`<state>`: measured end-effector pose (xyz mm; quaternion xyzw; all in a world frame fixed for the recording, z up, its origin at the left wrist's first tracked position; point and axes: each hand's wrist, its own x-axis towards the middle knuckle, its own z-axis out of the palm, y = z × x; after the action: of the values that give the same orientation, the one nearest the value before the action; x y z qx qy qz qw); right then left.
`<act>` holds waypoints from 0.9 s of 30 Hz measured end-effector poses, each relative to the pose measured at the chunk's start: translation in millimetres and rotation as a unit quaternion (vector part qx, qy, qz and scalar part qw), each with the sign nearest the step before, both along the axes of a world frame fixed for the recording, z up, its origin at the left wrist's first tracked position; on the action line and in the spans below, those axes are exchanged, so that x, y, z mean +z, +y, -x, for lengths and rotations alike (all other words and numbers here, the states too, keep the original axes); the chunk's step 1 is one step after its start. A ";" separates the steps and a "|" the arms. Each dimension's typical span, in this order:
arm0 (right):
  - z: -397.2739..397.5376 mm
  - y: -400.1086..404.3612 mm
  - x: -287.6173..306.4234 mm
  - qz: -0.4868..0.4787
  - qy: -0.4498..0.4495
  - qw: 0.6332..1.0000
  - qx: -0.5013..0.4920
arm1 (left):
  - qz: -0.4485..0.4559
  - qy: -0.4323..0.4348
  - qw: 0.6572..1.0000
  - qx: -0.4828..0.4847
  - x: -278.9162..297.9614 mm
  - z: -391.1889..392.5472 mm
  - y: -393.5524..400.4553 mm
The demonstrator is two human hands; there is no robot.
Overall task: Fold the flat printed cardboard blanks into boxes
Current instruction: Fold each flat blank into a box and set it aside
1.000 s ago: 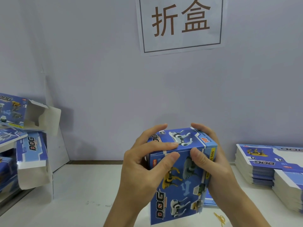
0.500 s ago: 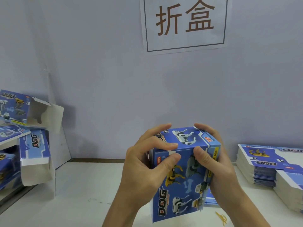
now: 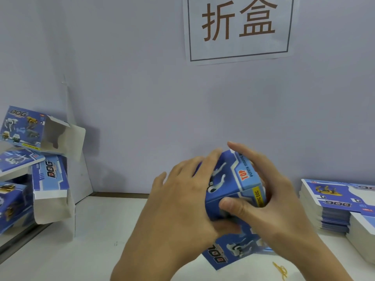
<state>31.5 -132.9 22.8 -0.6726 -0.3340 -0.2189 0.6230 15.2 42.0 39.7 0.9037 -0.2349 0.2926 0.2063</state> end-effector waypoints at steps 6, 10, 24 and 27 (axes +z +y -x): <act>-5.1 15.5 -8.3 0.128 -0.160 0.928 -0.311 | 0.127 0.011 0.991 0.025 -20.7 -29.1 0.6; -21.0 18.3 -25.5 0.092 -0.150 0.929 -0.325 | 0.359 -0.004 0.932 0.043 -41.7 -50.3 1.7; -61.1 -4.5 -87.4 -0.276 0.349 0.889 -0.109 | 0.654 0.379 0.647 -0.101 -120.9 -79.2 -44.1; -62.7 -25.3 -85.4 -0.248 0.314 0.911 -0.102 | 0.598 0.352 0.720 -0.008 -121.0 -81.8 -39.3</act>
<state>94.2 -158.2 -62.5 -0.5607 0.0143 -0.1348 0.8168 97.0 2.7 -81.3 0.6285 0.0709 0.0314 0.7739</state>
